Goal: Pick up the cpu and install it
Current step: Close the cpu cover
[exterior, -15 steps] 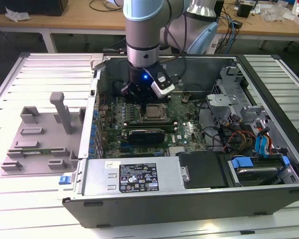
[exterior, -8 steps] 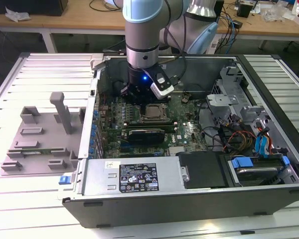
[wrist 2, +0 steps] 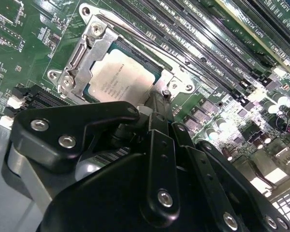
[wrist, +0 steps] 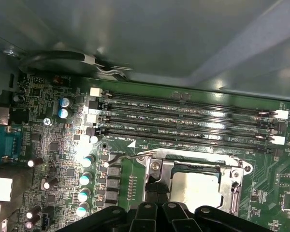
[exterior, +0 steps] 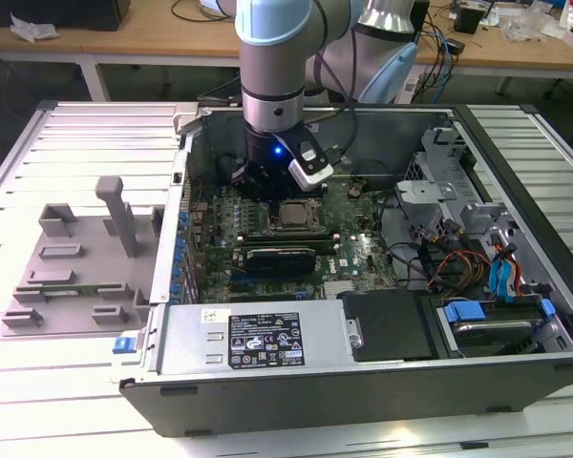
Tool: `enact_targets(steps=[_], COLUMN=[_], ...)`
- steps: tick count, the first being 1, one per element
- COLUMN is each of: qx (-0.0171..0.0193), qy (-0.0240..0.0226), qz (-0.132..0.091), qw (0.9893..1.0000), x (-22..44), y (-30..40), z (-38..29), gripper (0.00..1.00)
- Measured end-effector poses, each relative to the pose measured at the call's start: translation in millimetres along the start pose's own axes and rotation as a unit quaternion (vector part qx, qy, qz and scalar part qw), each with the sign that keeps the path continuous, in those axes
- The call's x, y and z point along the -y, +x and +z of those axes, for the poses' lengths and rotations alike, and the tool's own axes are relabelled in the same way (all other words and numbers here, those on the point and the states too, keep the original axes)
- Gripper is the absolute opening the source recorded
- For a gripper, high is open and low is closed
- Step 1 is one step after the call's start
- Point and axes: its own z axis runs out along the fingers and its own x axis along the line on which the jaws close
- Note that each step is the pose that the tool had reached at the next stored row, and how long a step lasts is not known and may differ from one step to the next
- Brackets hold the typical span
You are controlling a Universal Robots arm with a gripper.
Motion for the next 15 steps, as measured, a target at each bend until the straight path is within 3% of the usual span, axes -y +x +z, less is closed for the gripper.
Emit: enact_targets(steps=[11,15], qx=[0.0001,0.0000], qy=[-0.0002,-0.0001], qz=[0.000,0.000], qw=[1.0000,1.0000], x=[-0.1,0.1], y=[0.0,-0.2], z=[-0.2,-8.0], gripper=[0.11,0.11])
